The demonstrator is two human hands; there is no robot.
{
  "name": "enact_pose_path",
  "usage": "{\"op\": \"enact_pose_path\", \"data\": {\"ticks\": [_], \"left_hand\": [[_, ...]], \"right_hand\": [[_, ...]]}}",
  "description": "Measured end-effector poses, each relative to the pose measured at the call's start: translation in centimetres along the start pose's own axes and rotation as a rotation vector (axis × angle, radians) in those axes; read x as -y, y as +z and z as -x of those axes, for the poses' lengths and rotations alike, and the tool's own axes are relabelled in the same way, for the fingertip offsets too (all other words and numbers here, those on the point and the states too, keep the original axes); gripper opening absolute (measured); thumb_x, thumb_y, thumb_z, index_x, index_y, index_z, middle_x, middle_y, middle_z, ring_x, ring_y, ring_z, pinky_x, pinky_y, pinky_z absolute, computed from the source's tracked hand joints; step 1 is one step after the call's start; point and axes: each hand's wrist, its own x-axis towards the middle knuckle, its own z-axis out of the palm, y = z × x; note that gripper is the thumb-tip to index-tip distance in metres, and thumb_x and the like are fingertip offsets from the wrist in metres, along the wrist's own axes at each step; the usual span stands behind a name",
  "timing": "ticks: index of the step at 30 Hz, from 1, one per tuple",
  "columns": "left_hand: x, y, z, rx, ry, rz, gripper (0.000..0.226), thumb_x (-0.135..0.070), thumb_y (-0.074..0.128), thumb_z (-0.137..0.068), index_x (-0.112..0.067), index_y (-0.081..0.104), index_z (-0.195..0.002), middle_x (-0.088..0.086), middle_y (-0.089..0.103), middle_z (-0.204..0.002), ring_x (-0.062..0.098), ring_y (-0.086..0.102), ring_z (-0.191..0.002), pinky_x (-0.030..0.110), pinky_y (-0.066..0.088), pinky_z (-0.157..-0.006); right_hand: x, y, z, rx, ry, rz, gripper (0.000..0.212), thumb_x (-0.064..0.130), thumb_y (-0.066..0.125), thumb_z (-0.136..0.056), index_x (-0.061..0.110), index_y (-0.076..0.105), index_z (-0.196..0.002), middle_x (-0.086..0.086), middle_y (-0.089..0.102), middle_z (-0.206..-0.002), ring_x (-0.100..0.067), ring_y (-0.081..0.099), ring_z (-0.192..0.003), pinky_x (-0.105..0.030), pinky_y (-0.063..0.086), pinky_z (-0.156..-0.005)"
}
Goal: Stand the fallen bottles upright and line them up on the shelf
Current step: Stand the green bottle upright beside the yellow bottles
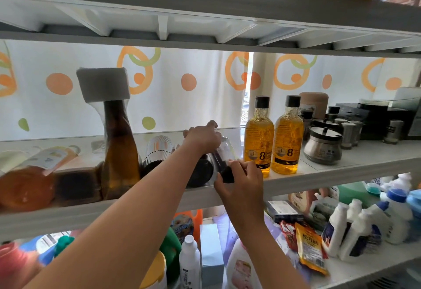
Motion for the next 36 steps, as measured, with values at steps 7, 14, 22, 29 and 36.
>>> {"op": "enact_pose_path", "data": {"ticks": [7,14,22,29,36], "left_hand": [[0.1,0.4,-0.3,0.002,0.073,0.052,0.035,-0.037,0.026,-0.097,-0.024,0.036,-0.128,0.011,0.059,-0.123,0.032,0.053,-0.112,0.043,0.028,-0.095],[0.3,0.3,0.0,-0.03,0.115,0.08,0.042,-0.05,0.029,-0.096,-0.027,0.025,-0.131,0.014,0.06,-0.118,0.039,0.056,-0.105,0.047,0.041,-0.096],[0.2,-1.2,1.6,-0.213,0.189,0.31,0.066,-0.055,0.054,-0.085,-0.025,0.021,-0.133,0.001,0.063,-0.115,0.033,0.06,-0.1,0.044,0.037,-0.098],[-0.2,-2.2,2.2,-0.266,0.138,0.517,0.091,-0.053,0.074,-0.071,-0.024,0.016,-0.134,0.001,0.063,-0.09,0.027,0.062,-0.09,0.043,0.045,-0.092],[-0.4,-2.7,3.3,-0.207,0.219,0.578,0.075,-0.041,0.079,-0.069,-0.014,0.043,-0.129,-0.004,0.06,-0.106,0.013,0.058,-0.099,0.027,0.041,-0.081]], "right_hand": [[-0.6,0.5,1.1,-0.108,-0.037,-0.051,0.038,0.021,0.078,-0.071,0.011,0.062,-0.104,-0.015,0.058,-0.103,-0.027,0.054,-0.094,-0.029,0.049,-0.074],[-0.3,0.2,1.3,-0.212,-0.131,-0.073,0.042,0.018,0.078,-0.071,0.012,0.052,-0.104,-0.008,0.047,-0.108,-0.024,0.047,-0.101,-0.039,0.055,-0.076],[-0.1,0.9,1.2,-0.095,0.005,-0.098,0.042,0.022,0.075,-0.075,0.016,0.041,-0.099,-0.014,0.052,-0.104,-0.024,0.049,-0.097,-0.035,0.054,-0.076],[0.7,0.6,0.4,0.014,0.196,-0.179,0.045,0.022,0.073,-0.076,0.017,0.035,-0.101,-0.007,0.043,-0.105,-0.012,0.039,-0.094,-0.015,0.045,-0.07],[1.1,-0.2,-0.4,0.147,0.366,-0.325,0.046,0.018,0.073,-0.077,0.01,0.036,-0.105,-0.008,0.042,-0.111,-0.021,0.046,-0.104,-0.033,0.054,-0.081]]}}
